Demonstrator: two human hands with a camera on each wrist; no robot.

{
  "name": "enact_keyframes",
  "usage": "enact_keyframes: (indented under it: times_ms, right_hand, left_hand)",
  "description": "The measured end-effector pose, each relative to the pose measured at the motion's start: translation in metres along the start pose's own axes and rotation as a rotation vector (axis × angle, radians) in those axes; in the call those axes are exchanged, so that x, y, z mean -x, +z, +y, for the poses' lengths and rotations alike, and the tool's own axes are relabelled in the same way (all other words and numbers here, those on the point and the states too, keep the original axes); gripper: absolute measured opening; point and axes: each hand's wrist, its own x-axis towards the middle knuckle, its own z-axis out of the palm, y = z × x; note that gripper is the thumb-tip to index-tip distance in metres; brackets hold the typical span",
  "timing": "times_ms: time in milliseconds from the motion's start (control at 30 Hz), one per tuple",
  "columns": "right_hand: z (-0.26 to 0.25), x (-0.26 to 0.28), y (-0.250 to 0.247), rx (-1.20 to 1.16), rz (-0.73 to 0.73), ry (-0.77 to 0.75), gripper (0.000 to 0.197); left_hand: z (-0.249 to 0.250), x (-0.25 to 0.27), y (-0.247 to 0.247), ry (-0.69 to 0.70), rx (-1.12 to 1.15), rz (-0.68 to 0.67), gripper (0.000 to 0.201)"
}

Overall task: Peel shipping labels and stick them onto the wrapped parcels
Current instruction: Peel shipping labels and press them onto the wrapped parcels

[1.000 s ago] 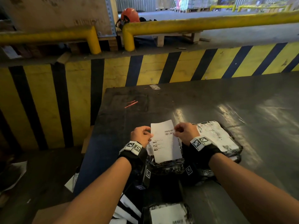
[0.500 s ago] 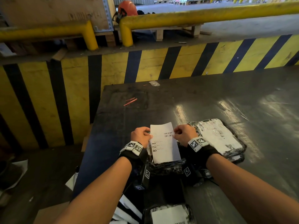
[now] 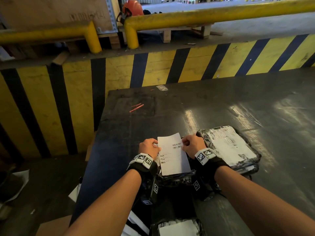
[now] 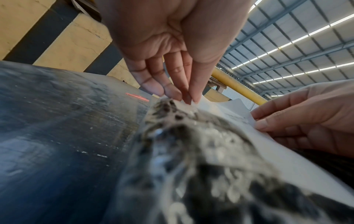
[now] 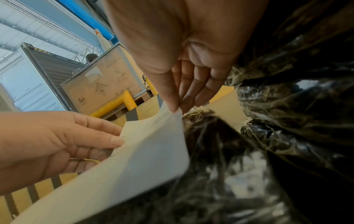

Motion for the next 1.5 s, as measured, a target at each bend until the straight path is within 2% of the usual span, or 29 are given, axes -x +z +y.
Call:
enact_keyframes:
  times_ms: [400,567,667,767,900,967,1067,1267,1367,1433,1500]
  right_hand:
    - [0.000,-0.008,0.015,0.081,-0.030,0.062,0.016]
    - [0.000,-0.012,0.010,0.144,-0.064,0.093,0.040]
    - [-0.006,-0.011,0.008,0.214,-0.057,-0.103,0.033]
    - [-0.013,-0.010,0.012,0.238,-0.129,-0.277,0.036]
    - [-0.017,-0.015,0.022,0.413,-0.260,-0.307,0.036]
    - [-0.015,-0.018,0.027,0.434,-0.296,-0.259,0.042]
    - [-0.009,-0.023,0.028,0.462,-0.340,-0.182,0.048]
    - [-0.003,-0.028,0.025,0.458,-0.334,-0.120,0.047]
    - [-0.012,-0.032,0.020,0.471,-0.357,-0.081,0.044]
    - [-0.019,-0.034,0.017,0.494,-0.331,-0.116,0.044]
    - [-0.025,-0.033,0.017,0.543,-0.370,-0.196,0.049]
  left_hand:
    - [0.004,0.001,0.006,-0.009,-0.126,0.028,0.021]
    - [0.006,0.002,-0.002,0.010,-0.187,0.031,0.029]
    - [0.009,-0.004,-0.010,0.142,-0.248,0.008,0.029]
    - [0.013,-0.007,-0.009,0.350,-0.337,-0.140,0.033]
    - [0.012,-0.005,0.001,0.485,-0.589,-0.359,0.041]
    - [0.007,-0.006,0.004,0.480,-0.685,-0.374,0.050]
    - [0.003,-0.010,0.002,0.448,-0.680,-0.392,0.053]
    - [-0.011,-0.015,-0.004,0.414,-0.633,-0.340,0.049]
    - [-0.002,-0.018,-0.011,0.395,-0.673,-0.324,0.044]
    - [0.008,-0.019,-0.012,0.424,-0.692,-0.304,0.043]
    - [0.015,-0.016,-0.009,0.472,-0.668,-0.326,0.042]
